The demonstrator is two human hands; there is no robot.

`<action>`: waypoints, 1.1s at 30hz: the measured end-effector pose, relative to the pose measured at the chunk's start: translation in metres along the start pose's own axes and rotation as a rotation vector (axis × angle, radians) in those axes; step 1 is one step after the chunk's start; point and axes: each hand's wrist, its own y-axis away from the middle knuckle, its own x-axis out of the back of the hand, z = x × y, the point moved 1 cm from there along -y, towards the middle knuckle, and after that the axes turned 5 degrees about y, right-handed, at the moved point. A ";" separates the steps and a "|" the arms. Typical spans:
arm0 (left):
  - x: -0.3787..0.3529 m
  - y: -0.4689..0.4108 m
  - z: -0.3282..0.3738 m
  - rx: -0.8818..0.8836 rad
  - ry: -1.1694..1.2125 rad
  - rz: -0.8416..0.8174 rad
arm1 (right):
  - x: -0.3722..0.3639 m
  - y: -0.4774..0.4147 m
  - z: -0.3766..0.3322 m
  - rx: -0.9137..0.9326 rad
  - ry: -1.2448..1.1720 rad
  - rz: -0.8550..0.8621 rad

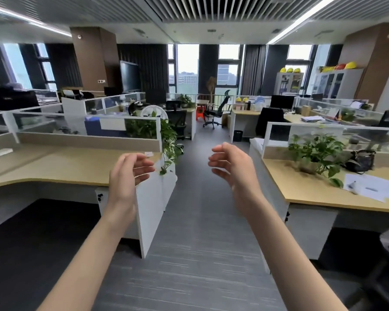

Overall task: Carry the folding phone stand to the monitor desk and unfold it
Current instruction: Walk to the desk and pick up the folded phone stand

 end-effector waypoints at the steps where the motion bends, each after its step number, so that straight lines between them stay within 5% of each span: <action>1: -0.011 -0.024 -0.010 -0.006 0.004 0.011 | 0.001 -0.031 0.006 0.005 0.000 -0.011; 12: -0.062 -0.228 -0.129 0.002 -0.034 0.122 | -0.020 -0.270 0.108 -0.051 -0.048 -0.119; 33: -0.051 -0.693 -0.349 0.035 -0.090 0.257 | -0.171 -0.741 0.307 -0.156 -0.030 -0.235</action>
